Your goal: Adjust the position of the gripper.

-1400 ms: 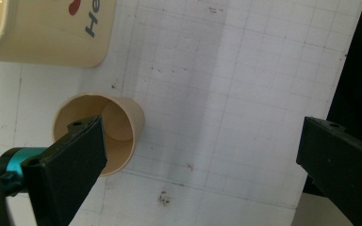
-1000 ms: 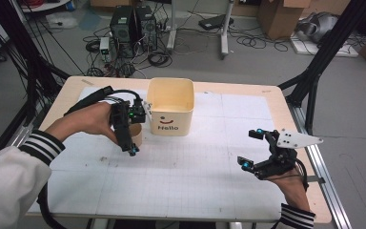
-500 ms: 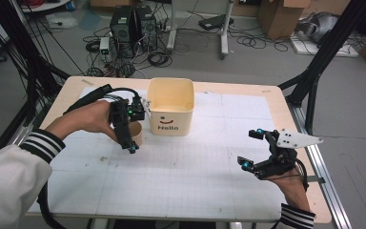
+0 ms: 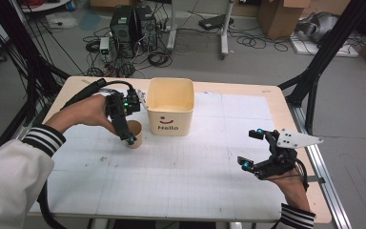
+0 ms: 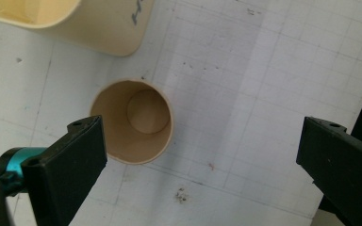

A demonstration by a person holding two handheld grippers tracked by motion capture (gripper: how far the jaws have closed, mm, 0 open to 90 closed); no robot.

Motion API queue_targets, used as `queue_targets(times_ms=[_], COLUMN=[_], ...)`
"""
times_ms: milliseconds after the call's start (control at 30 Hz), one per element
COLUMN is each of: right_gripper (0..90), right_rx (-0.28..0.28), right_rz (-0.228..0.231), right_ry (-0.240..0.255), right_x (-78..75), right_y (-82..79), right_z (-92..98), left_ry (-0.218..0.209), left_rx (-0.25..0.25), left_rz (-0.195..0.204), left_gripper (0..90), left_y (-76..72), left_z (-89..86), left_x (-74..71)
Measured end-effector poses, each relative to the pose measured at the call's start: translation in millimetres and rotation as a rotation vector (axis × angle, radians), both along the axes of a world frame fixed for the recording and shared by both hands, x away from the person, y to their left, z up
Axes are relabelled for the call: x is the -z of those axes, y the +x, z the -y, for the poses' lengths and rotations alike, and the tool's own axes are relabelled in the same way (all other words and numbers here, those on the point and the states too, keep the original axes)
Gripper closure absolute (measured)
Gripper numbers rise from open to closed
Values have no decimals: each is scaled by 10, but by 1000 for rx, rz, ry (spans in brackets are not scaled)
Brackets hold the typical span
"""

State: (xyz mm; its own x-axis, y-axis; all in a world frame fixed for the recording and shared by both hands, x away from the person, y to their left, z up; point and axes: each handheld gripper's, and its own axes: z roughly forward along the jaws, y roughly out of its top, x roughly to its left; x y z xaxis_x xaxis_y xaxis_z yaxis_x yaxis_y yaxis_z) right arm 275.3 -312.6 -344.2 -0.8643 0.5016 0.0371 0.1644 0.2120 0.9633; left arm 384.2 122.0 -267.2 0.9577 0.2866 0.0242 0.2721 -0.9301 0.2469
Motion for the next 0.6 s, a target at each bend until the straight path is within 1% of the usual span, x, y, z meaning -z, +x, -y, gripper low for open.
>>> queue_targets(times_ms=[100, 133, 200, 300, 333, 400, 433, 467, 600], right_gripper=[3, 3, 3, 3, 3, 3, 3, 3, 3], right_rx=[-1, -4, -2, -1, -3, -4, -3, -2, -4], right_rz=[-5, 0, -4, -6, 3, -1, -6, -2, -1], right_ry=[-1, 0, 1, 1, 1, 1, 0, 1, 1], right_x=[0, 0, -1, -2, 0, -1, 1, 1, -2], right_y=[-4, -2, -5, -7, -1, -3, -5, -1, -3], right_z=[-2, -2, -1, -1, -2, -3, -6, -6, -1], left_ry=[-4, -4, -9, -13, -9, -13, -15, -17, -17], left_rx=[-15, -17, -40, -59, -63, -72, -83, -91, -102], left_rz=[2, 2, 4, 7, 9, 11, 9, 10, 10], left_gripper=[28, 28, 28, 28, 28, 28, 28, 28, 28], left_y=[32, 52, 98, 150, 178, 195, 230, 246, 296], left_z=[-23, -35, -68, -106, -124, -135, -157, -166, -190], left_x=[3, 4, 6, 4, 0, 1, -3, -3, 0])
